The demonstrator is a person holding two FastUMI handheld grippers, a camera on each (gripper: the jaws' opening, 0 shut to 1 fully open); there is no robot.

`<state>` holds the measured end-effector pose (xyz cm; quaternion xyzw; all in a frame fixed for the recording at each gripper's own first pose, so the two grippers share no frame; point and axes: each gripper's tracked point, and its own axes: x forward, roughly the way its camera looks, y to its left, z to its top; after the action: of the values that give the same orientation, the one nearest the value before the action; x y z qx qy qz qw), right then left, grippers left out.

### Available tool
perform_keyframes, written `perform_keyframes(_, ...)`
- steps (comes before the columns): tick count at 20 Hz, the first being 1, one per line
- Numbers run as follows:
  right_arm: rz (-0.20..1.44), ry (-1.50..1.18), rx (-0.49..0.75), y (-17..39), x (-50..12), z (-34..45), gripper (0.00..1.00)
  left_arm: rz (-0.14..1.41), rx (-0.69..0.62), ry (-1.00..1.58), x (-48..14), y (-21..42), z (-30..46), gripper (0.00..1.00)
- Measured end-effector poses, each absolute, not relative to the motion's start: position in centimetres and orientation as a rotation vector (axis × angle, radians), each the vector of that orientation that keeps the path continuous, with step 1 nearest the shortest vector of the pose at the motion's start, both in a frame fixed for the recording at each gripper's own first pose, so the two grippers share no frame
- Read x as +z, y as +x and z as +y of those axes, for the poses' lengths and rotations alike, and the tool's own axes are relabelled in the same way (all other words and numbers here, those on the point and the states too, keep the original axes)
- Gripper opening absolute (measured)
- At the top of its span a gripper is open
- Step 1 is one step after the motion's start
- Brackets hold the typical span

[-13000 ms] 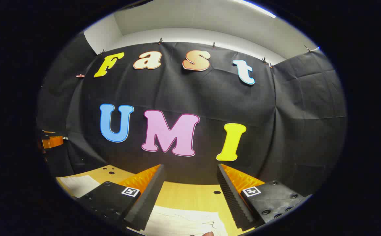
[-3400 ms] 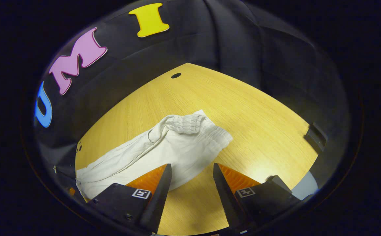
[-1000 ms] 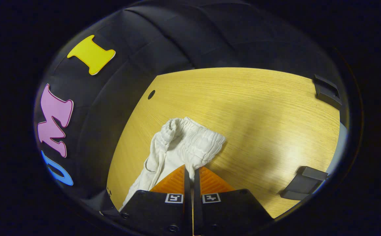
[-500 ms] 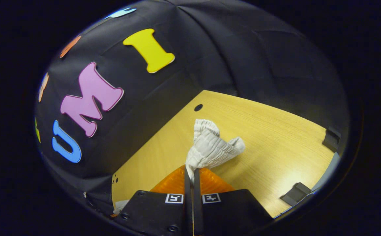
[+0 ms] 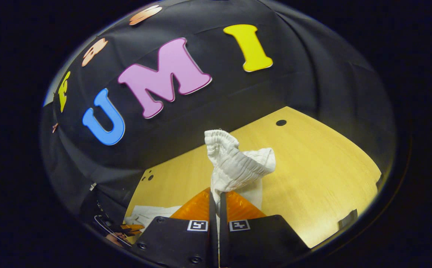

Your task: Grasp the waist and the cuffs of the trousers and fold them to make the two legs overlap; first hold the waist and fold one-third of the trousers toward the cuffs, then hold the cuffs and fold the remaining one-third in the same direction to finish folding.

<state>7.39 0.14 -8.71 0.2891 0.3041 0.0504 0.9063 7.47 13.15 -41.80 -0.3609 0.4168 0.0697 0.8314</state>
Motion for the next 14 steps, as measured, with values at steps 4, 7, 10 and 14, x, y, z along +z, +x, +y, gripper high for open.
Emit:
perform_keyframes(4,0.694,0.518,0.235,6.1,-9.8,3.4,0.06,0.886,0.129,-0.769,-41.7,7.4,13.3,0.08)
perform_keyframes(7,0.775,0.419,0.312,4.3,-11.8,5.5,0.06,0.88,0.136,-0.788,-41.6,7.4,13.5,0.08)
perform_keyframes(10,0.867,0.314,0.352,2.6,-13.8,6.1,0.06,0.869,0.147,-0.813,-41.6,7.3,13.4,0.08)
perform_keyframes(14,0.972,0.256,0.385,1.0,-15.4,6.4,0.06,0.871,0.158,-0.822,-41.7,7.3,13.4,0.08)
